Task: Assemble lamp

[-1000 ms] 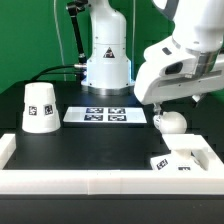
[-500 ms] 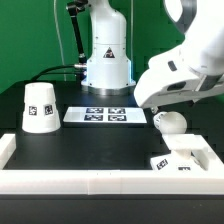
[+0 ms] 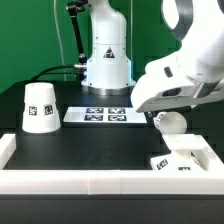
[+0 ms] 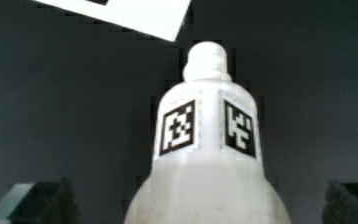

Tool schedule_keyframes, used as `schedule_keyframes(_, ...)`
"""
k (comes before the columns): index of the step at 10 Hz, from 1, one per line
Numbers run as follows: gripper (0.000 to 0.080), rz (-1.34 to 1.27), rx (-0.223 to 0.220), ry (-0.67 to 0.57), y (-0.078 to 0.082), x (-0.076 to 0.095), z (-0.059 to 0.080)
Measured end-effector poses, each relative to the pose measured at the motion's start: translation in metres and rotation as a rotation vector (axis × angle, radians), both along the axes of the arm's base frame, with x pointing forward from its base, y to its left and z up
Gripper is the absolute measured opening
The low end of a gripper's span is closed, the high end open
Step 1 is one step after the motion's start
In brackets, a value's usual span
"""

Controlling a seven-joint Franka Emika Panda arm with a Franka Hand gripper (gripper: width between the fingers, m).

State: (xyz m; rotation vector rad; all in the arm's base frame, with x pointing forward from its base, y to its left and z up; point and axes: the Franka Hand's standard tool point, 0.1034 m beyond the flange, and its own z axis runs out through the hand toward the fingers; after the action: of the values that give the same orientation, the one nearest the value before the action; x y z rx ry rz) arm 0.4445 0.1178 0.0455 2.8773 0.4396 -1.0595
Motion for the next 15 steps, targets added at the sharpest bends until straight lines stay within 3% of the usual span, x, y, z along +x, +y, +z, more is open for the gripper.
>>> schedule_keyframes(3, 0.0699, -0.022, -0.029, 0.041, 0.0, -0.009, -0.013)
schedule_keyframes(11, 0.0699, -0.028, -0.028, 0.055, -0.002, -0.004, -0.019)
schedule_keyframes(15, 0.0699, -0.023, -0.025, 0.05, 0.003, -0.004, -0.03)
